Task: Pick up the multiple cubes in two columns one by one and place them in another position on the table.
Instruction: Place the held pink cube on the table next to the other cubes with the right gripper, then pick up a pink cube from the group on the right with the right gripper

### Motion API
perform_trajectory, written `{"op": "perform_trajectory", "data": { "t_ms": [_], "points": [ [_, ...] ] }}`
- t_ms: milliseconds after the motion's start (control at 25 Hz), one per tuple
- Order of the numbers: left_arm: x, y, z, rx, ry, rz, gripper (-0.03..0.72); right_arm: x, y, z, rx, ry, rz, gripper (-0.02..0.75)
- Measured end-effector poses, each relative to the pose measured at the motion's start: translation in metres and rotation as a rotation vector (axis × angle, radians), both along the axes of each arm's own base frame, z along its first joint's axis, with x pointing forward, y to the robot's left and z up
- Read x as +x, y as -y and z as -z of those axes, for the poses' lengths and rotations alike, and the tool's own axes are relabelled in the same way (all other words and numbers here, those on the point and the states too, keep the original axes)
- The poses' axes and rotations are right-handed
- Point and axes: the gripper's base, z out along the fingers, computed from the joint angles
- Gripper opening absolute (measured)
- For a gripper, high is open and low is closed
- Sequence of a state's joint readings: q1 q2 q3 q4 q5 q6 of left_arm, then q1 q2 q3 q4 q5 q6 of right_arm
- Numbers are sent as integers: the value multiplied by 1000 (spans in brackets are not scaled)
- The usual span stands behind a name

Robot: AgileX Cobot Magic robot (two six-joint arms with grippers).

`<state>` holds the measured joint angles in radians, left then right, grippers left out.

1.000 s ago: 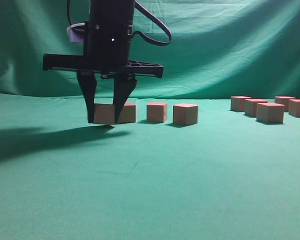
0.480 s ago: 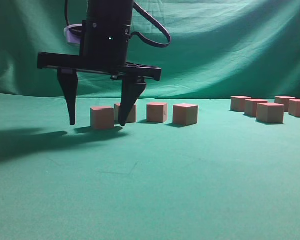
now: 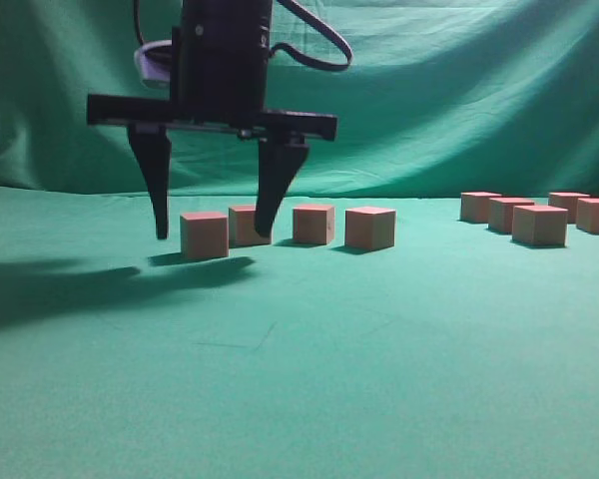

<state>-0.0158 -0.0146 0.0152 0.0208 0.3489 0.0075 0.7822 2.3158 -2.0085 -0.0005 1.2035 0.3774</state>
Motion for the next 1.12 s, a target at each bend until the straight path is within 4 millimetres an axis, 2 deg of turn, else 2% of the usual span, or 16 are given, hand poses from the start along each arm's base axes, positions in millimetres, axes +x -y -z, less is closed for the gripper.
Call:
{"op": "perform_trajectory", "data": {
  "t_ms": [160, 280, 400, 600, 680, 800, 960, 1120],
  "points": [
    [0, 0, 0, 0, 0, 0, 0, 4, -6, -25, 49, 43, -62, 500],
    [0, 0, 0, 0, 0, 0, 0, 1, -8, -55, 123, 84, -120, 500],
    [0, 0, 0, 0, 0, 0, 0, -4, 0, -93, 145, 168, -174, 500],
    [0, 0, 0, 0, 0, 0, 0, -15, 34, -168, 92, 406, -178, 500],
    [0, 0, 0, 0, 0, 0, 0, -21, 53, -201, 83, 502, -149, 500],
    [0, 0, 0, 0, 0, 0, 0, -25, 85, -235, 111, 572, -86, 500],
    [0, 0, 0, 0, 0, 0, 0, -22, 138, -246, 72, 575, 23, 500],
    [0, 0, 0, 0, 0, 0, 0, -15, 190, -222, -23, 486, 138, 500]
  ]
}}
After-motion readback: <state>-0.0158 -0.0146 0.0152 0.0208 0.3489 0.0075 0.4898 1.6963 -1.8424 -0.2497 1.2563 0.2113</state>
